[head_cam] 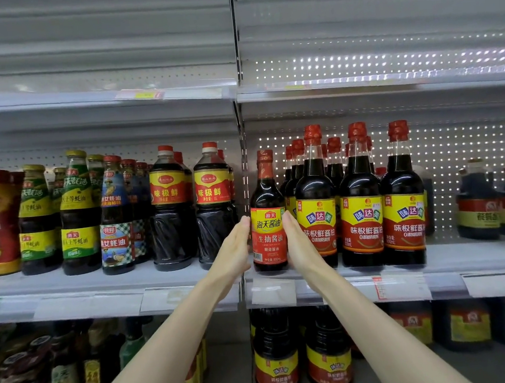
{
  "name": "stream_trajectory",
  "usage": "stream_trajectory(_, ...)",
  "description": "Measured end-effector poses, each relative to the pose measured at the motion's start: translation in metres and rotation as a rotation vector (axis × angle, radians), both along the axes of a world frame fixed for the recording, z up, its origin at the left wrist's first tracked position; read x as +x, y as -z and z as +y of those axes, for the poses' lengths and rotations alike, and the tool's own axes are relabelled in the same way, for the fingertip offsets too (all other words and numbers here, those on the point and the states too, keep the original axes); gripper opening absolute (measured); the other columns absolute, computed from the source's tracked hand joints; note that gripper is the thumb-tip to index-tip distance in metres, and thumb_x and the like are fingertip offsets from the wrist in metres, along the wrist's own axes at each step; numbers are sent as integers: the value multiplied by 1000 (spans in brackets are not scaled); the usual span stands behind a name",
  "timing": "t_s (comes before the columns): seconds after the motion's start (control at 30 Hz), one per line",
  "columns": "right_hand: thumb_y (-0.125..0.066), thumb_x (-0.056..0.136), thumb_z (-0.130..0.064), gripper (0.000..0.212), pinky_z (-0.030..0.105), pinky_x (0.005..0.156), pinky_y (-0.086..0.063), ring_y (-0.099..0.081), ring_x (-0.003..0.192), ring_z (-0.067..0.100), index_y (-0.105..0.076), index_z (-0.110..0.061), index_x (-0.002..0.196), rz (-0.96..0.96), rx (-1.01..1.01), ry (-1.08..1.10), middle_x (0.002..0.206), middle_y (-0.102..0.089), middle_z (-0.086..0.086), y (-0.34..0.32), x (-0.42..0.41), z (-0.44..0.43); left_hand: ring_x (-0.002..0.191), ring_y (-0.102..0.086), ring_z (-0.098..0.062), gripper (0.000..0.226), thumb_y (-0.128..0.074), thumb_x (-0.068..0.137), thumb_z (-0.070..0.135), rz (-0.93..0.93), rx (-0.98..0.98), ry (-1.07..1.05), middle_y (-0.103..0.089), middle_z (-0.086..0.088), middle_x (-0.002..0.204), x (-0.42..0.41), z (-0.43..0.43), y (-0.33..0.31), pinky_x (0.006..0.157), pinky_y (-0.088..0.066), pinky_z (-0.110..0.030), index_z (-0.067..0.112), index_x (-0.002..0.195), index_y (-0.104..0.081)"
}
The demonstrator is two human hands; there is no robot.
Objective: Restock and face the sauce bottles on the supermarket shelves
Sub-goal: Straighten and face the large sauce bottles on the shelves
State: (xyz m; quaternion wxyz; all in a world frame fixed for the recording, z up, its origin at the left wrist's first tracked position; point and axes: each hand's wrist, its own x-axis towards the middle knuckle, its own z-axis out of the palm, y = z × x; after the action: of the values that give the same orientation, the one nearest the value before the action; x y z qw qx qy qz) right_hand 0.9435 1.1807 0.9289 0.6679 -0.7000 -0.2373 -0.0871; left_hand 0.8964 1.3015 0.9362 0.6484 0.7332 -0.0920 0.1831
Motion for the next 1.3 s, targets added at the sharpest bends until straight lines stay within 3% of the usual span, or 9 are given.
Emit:
stream_trajectory(0.1, -26, 94, -64, 62, 49, 112, -35, -39, 136, 13, -23, -37, 150, -20, -8, -12, 151, -36, -7, 4, -2, 0, 117, -45, -13, 42, -20, 101, 51, 33, -54, 33, -46, 7, 114, 0, -1, -1, 105, -36, -47, 37, 136, -39)
stream_trajectory(0.2, -27, 92, -69, 65, 49, 112, -35, -39, 136, 12, -25, -39, 149, -16, -11, -16, 151, -37, -9, 6, 0, -2, 106, -47, -10, 24, -21, 102, 48, 45, -65, 61, -53, 14, 98, 1, -5, 1, 95, -38, -37, 46, 105, -44)
stream_trajectory(0.27, -26, 96, -63, 60, 48, 112, -35, -38, 136, 13, -25, -36, 150, -9, -10, -10, 151, -37, -7, 4, 0, -4, 101, -49, -9, 22, -21, 102, 48, 30, -56, 54, -52, 19, 92, 1, -6, 1, 92, -39, -36, 48, 97, -43)
stream_trajectory(0.77, -27, 100, -55, 52, 47, 109, -39, -47, 123, 12, -34, -34, 146, 32, 48, -44, 141, -46, -4, 3, 0, -11, 94, -53, -5, 22, -24, 101, 49, -15, 19, 6, -53, 18, 93, 1, -9, 2, 89, -44, -35, 42, 108, -43)
stream_trajectory(0.9, -28, 98, -58, 54, 46, 109, -40, -48, 126, 14, -35, -33, 147, 32, 51, -48, 142, -48, -4, 4, 2, -11, 86, -55, 5, 22, -24, 102, 46, -24, 47, 5, -56, 21, 91, -3, -11, 1, 71, -46, -20, 47, 99, -46)
stream_trajectory(1.0, -29, 97, -60, 56, 43, 107, -42, -50, 124, 12, -36, -34, 146, 38, 49, -40, 140, -50, -5, 6, 3, -11, 87, -55, 7, 23, -23, 102, 47, -27, 66, 9, -56, 24, 93, -4, -12, 1, 70, -44, -17, 50, 100, -46)
stream_trajectory(1.17, -29, 99, -55, 47, 32, 96, -44, -54, 104, 3, -40, -34, 140, 38, 64, -54, 118, -55, -12, 5, 2, -17, 87, -54, 8, 22, -23, 102, 48, -29, 63, 21, -55, 25, 92, -4, -16, 0, 71, -44, -17, 50, 101, -45)
stream_trajectory(1.3, -29, 97, -60, 56, 38, 105, -41, -49, 124, 12, -36, -32, 146, 42, 53, -55, 140, -49, -5, 7, 7, -15, 89, -55, 7, 22, -24, 101, 48, -42, 70, 15, -55, 24, 94, -3, -16, 2, 75, -44, -20, 52, 99, -45)
